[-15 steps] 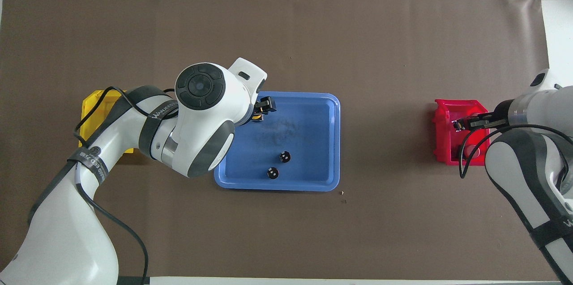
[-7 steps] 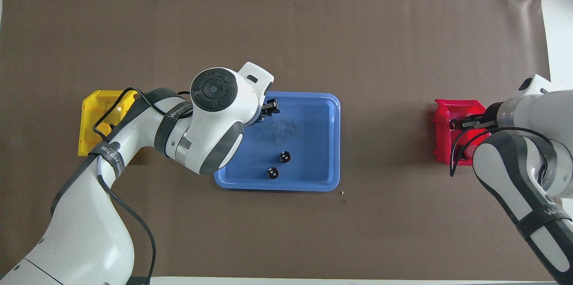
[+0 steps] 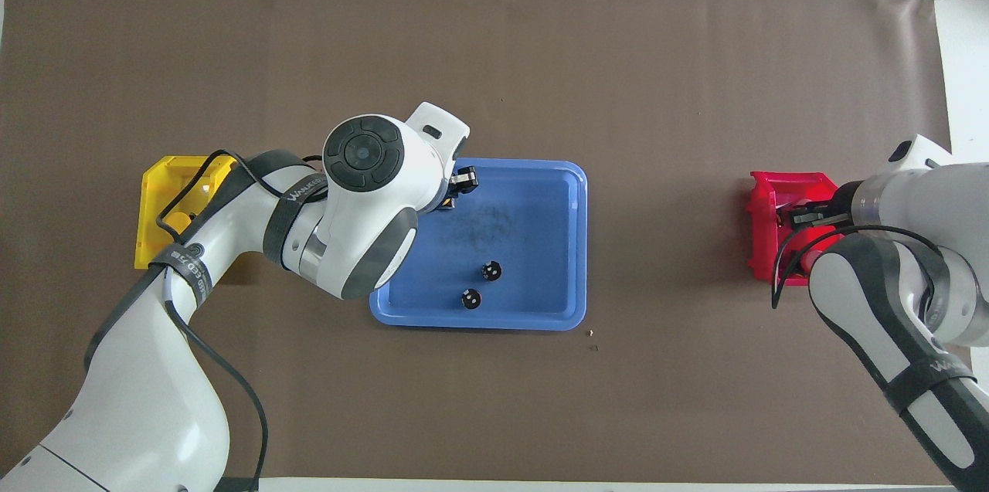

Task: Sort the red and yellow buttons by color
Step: 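Drop the red button into the red bin while the left gripper grasps, then lower the yellow button into the yellow bin with the left gripper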

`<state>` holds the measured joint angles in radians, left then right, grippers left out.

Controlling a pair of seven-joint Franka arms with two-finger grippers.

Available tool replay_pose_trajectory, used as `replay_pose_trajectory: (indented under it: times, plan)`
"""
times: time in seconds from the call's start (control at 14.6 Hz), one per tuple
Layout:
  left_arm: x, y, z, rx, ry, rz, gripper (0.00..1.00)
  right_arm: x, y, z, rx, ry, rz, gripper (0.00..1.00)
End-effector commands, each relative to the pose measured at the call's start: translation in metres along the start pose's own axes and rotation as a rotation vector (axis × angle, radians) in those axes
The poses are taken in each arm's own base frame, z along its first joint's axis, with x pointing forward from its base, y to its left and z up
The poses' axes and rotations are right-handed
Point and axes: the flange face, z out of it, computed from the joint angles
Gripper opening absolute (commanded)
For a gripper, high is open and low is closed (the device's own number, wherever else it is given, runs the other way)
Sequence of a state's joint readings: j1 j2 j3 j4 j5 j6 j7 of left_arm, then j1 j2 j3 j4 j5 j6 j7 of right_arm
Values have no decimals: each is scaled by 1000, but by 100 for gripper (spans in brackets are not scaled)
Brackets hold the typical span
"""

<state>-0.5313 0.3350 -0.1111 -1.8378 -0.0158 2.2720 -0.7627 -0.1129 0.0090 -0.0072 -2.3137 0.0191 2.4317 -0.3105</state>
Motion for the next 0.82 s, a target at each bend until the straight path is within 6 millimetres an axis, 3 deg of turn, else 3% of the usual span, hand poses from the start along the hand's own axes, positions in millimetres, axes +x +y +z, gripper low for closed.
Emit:
replay_pose_trajectory:
  times: [0.0, 0.21, 0.34, 0.41, 0.55, 0.62, 0.75]
  plan:
    - [4, 2, 0, -13, 9, -32, 1, 12, 5, -24, 22, -31, -11, 71]
    - [11, 3, -16, -6, 0, -68, 1, 35, 6, -74, 44, -87, -16, 74]
    - [23, -8, -48, 41, -37, -79, 1, 48, 6, -120, 50, -105, -10, 85]
    - [35, -24, -65, 64, -55, -87, 1, 52, 6, -144, 53, -116, -1, 100]
    - [66, -77, -100, 69, -64, -3, 1, 51, 4, -187, 64, -169, 54, 100]
    - [86, -114, -113, 66, -59, 9, 1, 47, 6, -209, 61, -175, 92, 100]
    - [114, -168, -131, 67, -63, 43, 1, 44, 8, -248, 46, -163, 112, 100]
